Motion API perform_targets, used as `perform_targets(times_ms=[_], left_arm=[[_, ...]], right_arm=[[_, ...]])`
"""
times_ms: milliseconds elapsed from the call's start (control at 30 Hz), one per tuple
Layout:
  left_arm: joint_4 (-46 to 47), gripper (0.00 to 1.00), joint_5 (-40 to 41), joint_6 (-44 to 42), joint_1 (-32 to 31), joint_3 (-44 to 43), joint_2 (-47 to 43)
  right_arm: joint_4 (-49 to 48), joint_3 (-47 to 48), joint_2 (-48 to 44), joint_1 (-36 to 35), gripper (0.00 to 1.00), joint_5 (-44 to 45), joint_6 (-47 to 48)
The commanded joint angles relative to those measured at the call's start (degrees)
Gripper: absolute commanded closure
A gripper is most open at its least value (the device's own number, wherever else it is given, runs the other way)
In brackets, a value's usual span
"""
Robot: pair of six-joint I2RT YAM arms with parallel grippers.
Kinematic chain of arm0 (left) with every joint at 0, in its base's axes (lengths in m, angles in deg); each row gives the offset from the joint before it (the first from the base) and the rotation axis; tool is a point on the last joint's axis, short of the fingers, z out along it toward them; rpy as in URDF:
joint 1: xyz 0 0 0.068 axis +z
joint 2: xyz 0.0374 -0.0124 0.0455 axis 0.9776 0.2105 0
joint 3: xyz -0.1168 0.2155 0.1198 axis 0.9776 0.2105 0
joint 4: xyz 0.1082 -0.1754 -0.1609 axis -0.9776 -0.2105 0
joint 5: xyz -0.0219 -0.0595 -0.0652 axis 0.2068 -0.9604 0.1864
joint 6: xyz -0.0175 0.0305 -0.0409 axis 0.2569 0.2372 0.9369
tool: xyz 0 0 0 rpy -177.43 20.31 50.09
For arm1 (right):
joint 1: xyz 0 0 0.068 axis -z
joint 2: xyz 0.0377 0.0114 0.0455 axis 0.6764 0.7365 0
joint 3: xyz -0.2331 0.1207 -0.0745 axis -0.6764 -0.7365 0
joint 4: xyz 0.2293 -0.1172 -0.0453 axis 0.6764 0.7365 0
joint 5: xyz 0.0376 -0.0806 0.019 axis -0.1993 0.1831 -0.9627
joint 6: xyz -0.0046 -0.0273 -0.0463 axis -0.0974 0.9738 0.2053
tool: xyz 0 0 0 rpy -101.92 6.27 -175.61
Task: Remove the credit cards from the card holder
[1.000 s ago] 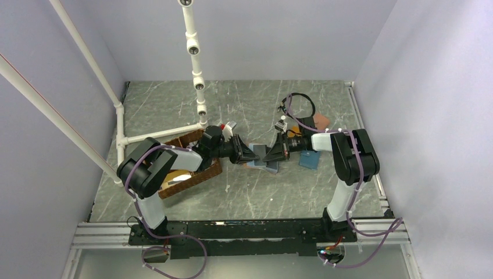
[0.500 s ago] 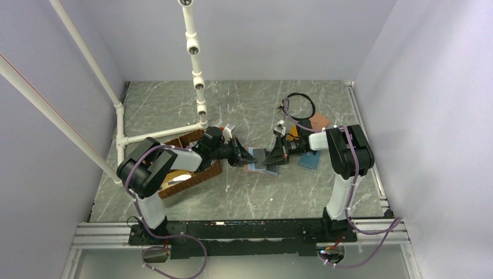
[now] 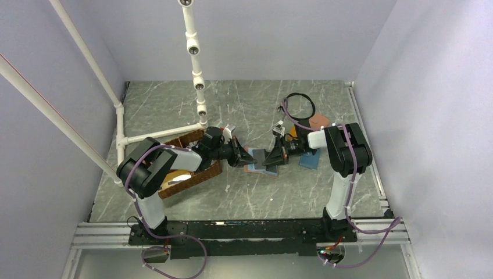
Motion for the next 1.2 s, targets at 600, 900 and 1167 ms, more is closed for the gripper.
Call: perform_targets(times_ms=[600, 900, 1167], left_arm=[[-4.95, 1.00, -1.06, -4.65, 3.34, -1.01, -0.21], [-4.51, 1.00, -1.99, -5.35, 3.96, -0.27, -0.79], [-6.35, 1.00, -1.76, -6.17, 4.05, -0.44, -0.78]], right_arm=[[9.21, 2.06, 2.05, 3.03, 1.00, -0.36, 12.77], [10.41, 2.18, 2.08, 3.21, 1.00, -0.88, 14.90], [11.86, 2.45, 1.18, 3.38, 1.00, -0.02, 16.47]])
